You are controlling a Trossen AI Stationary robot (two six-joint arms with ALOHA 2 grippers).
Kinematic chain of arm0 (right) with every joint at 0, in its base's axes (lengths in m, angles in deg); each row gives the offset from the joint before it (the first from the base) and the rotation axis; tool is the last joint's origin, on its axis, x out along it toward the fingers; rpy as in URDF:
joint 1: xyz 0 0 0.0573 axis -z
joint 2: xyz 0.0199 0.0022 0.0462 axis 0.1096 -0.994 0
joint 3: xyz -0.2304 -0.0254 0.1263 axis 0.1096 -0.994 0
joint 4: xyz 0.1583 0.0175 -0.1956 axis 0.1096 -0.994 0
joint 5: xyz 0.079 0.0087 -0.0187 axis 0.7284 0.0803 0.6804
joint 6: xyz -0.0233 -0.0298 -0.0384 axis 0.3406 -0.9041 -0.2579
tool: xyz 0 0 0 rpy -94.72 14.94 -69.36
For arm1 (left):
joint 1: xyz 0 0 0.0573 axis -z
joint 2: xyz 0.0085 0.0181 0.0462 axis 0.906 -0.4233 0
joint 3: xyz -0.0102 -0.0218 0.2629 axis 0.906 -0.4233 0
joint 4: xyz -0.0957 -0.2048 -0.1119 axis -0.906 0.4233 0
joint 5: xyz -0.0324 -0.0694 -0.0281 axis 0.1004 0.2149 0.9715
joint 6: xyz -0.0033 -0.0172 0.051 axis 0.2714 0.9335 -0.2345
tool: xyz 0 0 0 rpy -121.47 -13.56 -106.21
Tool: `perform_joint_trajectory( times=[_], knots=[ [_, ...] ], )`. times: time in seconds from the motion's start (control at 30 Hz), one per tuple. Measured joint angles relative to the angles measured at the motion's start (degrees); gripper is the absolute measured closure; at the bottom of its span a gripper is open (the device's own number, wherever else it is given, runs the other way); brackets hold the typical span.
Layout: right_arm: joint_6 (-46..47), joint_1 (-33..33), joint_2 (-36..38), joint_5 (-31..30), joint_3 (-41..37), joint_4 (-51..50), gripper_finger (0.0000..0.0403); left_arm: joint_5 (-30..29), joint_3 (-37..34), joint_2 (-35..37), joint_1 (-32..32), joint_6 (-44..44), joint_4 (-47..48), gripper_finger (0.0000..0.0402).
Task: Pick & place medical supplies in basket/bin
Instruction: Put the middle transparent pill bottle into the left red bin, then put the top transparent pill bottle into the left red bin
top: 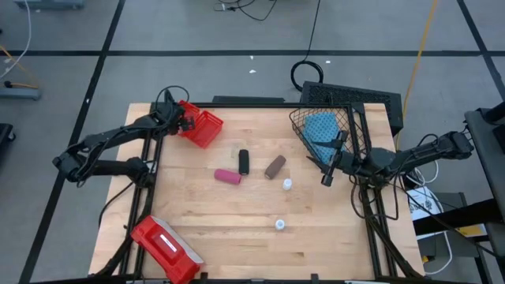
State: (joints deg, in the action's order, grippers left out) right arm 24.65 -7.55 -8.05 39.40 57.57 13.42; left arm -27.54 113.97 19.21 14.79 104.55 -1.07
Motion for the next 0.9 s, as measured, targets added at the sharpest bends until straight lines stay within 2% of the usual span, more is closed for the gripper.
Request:
perform_joint_trajectory(
  times=[0.13, 0.23, 0.33, 0.47, 0.63, 0.8, 0.9],
  knots=[
    [0.02, 0.0, 0.0, -0.01, 0.0, 0.02, 0.0193, -0.04, 0.0, 0.0, 0.0, -0.13, -0.01, 0.007],
    [-0.04, 0.0, 0.0, -0.02, 0.0, 0.03, 0.0193, 0.22, 0.0, 0.07, 0.0, -1.26, -0.02, 0.004],
    [-0.57, 0.0, 0.0, -0.04, 0.0, 0.03, 0.0193, 2.88, 0.0, 1.68, 0.0, -4.19, -0.15, 0.002],
    [-1.35, 0.0, 0.0, -0.2, 0.0, -0.39, 0.0193, 7.34, 0.0, 6.74, 0.0, -7.57, -2.31, 0.0007],
    [-1.2, -0.22, 0.0, -0.1, 0.0, -4.73, 0.0193, 13.01, 0.0, 18.24, 0.29, -12.26, -6.38, 0.0005],
    [7.51, -1.64, -0.06, 0.01, 0.0, -14.81, 0.0193, 16.82, 0.0, 29.75, 5.04, -18.79, -15.37, 0.0005],
    [13.51, -2.42, -1.24, 0.0, 0.0, -22.16, 0.0193, 19.14, 0.02, 32.75, 10.48, -25.86, -21.59, 0.0005]
  ],
)
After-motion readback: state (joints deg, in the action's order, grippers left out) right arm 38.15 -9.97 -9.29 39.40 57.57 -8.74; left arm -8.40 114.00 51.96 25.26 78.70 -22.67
